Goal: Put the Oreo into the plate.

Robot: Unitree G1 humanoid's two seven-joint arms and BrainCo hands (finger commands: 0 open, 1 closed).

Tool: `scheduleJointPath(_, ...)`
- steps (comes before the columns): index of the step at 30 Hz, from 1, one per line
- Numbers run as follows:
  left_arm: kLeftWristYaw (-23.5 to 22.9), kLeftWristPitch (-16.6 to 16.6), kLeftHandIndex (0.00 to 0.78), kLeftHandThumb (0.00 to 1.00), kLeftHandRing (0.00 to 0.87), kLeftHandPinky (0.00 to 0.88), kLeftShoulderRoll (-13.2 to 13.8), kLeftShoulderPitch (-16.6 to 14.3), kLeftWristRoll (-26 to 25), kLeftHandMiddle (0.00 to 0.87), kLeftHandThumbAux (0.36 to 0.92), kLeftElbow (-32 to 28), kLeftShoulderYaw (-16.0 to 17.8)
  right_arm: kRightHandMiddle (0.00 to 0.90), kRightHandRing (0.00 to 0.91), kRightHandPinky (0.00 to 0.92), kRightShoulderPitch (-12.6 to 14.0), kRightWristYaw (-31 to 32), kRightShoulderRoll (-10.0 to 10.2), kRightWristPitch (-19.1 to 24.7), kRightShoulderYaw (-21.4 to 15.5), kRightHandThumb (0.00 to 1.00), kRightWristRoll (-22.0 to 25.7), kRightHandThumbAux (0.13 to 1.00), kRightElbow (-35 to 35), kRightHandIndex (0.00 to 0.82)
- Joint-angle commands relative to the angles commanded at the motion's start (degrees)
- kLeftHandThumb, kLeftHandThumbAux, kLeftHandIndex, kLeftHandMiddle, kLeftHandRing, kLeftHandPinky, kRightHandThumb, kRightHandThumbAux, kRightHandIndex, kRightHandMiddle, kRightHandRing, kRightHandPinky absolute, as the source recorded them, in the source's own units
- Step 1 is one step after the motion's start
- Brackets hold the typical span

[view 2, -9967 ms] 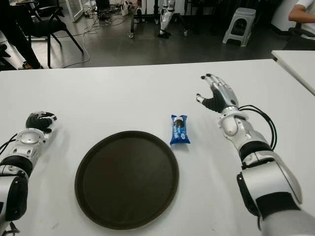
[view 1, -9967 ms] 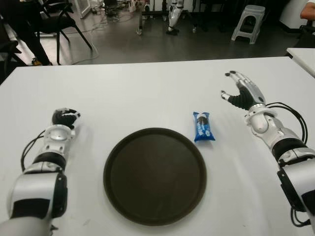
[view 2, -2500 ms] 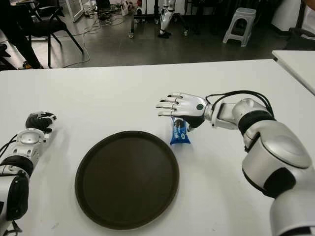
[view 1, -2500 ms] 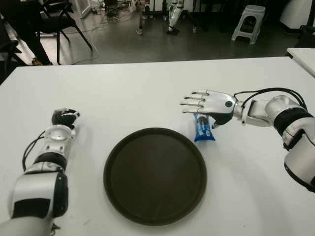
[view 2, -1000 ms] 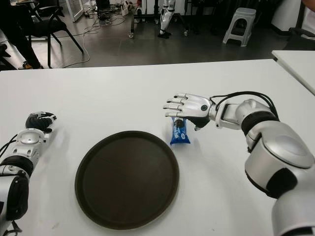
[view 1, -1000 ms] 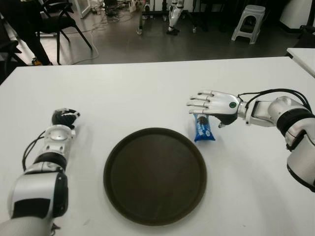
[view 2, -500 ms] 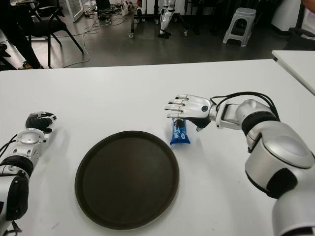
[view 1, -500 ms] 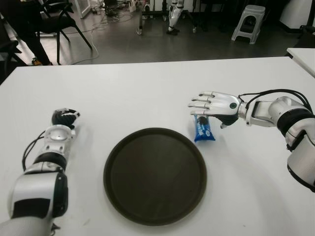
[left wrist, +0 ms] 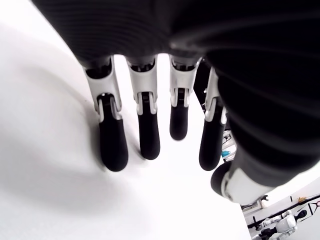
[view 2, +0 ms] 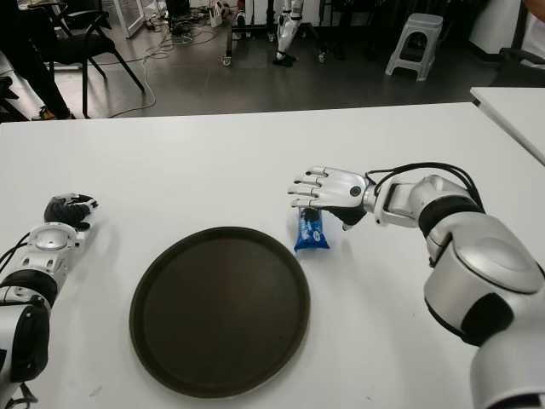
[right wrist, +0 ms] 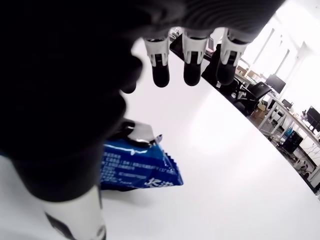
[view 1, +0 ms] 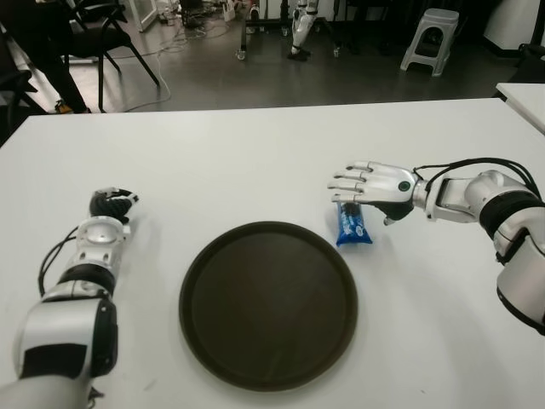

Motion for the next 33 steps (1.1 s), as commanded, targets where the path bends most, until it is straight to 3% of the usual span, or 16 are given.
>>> scheduleJointPath(18, 0.0, -0.1, 0.419, 0.690, 0.151, 0.079, -0.2, -0.1, -0.4, 0.205, 0.713, 0.0, 0.1, 0.000, 0.000, 0.000, -0.8, -2.4, 0.5, 2.1, 3.2, 0.000, -2.3, 0.839, -0.2, 0.000)
scheduleJointPath(33, 0.0, -0.2, 0.421, 0.690, 0.144, 0.068, -0.5, -0.2, -0.4, 0.206, 0.713, 0.0, 0.1, 0.000, 0.000, 0.000, -0.3, -1.8, 1.1, -0.2, 3.6, 0.000, -2.4, 0.839, -0.1, 0.000)
